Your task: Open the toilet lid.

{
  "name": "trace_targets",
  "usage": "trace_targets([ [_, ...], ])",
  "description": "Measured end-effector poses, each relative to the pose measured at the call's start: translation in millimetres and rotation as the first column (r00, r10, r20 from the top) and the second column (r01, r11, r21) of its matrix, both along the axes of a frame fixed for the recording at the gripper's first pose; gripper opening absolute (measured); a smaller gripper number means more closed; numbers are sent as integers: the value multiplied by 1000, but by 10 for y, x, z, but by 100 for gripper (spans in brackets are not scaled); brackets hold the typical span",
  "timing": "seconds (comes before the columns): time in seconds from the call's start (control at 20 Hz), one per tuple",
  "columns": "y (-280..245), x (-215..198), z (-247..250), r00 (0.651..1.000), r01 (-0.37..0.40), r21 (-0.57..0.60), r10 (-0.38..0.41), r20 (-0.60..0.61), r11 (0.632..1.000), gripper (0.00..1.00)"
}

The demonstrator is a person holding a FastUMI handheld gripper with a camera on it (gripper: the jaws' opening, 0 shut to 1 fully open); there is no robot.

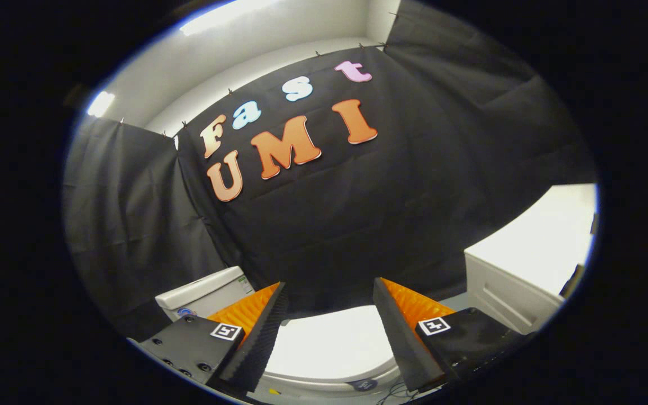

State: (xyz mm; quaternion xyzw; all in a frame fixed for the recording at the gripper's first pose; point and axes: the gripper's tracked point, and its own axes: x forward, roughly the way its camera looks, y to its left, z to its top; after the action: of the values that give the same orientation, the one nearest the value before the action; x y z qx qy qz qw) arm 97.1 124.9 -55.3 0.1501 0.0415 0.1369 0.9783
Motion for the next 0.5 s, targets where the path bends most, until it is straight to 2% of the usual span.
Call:
trace_targets([
  [0.15,-10,-29,-591,990,-4,58,12,-138,998,98],
  [0.25,-8,-25,-770,978,1,120,23,-205,993,98],
  [0.5,-81,-24,-1340,941,66,254,24,-336,965,98],
])
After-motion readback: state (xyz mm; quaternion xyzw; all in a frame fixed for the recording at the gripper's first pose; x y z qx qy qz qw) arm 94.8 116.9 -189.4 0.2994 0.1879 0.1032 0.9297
